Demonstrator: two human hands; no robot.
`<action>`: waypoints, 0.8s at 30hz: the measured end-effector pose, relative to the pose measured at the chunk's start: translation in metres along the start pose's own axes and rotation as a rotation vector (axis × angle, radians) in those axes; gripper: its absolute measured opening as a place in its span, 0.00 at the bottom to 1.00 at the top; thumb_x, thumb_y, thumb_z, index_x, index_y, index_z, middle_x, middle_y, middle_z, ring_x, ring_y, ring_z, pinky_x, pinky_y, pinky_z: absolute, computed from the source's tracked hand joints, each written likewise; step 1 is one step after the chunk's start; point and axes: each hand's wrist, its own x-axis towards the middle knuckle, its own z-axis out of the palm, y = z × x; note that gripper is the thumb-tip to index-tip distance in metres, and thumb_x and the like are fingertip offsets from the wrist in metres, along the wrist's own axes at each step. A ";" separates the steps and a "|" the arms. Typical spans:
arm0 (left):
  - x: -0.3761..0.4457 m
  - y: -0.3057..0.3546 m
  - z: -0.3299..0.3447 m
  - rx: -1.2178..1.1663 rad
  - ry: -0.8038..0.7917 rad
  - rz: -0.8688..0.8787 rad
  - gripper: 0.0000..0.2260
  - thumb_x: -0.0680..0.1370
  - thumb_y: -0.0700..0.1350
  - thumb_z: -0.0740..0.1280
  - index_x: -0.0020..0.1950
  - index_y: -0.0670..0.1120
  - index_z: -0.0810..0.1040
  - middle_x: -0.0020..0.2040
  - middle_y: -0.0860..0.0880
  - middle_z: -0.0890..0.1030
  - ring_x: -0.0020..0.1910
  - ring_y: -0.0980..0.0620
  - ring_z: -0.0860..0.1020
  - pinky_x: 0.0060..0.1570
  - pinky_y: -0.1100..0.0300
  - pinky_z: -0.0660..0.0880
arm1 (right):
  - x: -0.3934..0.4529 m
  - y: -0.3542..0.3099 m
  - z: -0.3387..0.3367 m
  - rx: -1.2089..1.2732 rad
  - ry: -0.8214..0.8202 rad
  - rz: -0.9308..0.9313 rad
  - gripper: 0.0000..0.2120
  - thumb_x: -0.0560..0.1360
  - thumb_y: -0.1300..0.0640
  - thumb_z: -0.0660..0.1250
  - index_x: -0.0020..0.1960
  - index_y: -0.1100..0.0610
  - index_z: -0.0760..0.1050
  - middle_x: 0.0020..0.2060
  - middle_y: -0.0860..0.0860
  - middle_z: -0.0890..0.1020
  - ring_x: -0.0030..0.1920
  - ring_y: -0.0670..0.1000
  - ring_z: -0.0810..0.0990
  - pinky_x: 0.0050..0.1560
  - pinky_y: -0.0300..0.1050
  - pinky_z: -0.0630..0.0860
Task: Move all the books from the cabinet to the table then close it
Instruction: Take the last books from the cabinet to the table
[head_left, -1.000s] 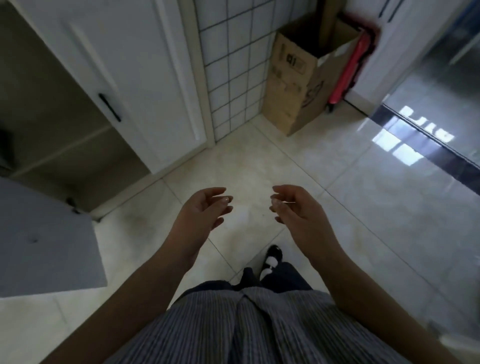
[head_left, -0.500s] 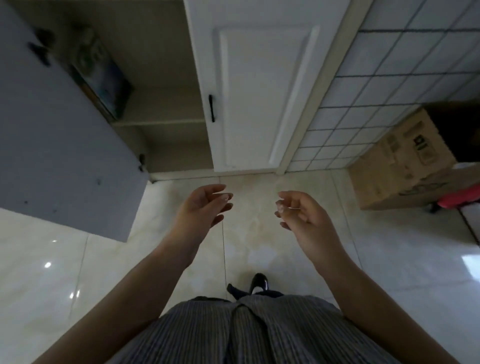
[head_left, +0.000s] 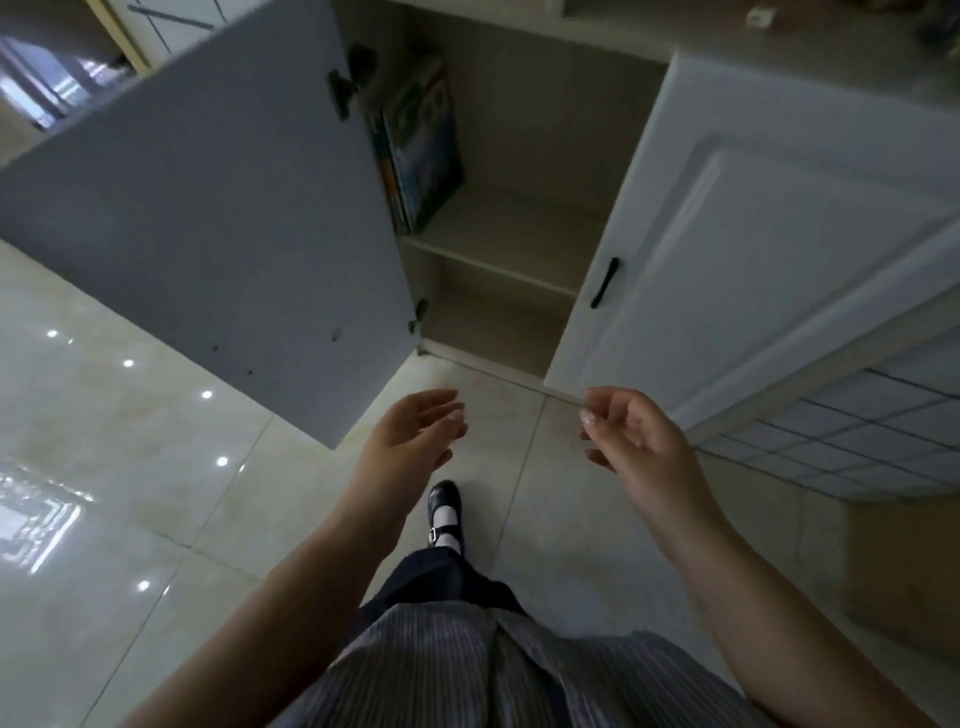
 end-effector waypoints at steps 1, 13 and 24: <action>0.017 0.009 -0.004 -0.004 0.010 0.011 0.08 0.79 0.41 0.63 0.54 0.51 0.77 0.53 0.53 0.81 0.55 0.52 0.80 0.61 0.50 0.74 | 0.018 -0.005 0.007 -0.010 -0.005 -0.004 0.06 0.76 0.59 0.65 0.51 0.51 0.76 0.43 0.45 0.79 0.46 0.46 0.79 0.51 0.43 0.77; 0.222 0.107 -0.049 0.034 0.030 0.045 0.08 0.78 0.45 0.65 0.57 0.54 0.75 0.56 0.53 0.79 0.56 0.52 0.78 0.63 0.50 0.73 | 0.228 -0.069 0.097 -0.021 -0.083 0.072 0.07 0.76 0.55 0.65 0.50 0.44 0.76 0.44 0.44 0.80 0.46 0.42 0.80 0.42 0.31 0.77; 0.368 0.136 -0.033 0.010 0.163 0.266 0.32 0.77 0.40 0.66 0.76 0.51 0.53 0.66 0.57 0.65 0.65 0.60 0.64 0.58 0.67 0.65 | 0.382 -0.080 0.140 -0.061 -0.158 0.108 0.08 0.75 0.56 0.66 0.43 0.42 0.75 0.45 0.46 0.80 0.52 0.52 0.80 0.58 0.55 0.77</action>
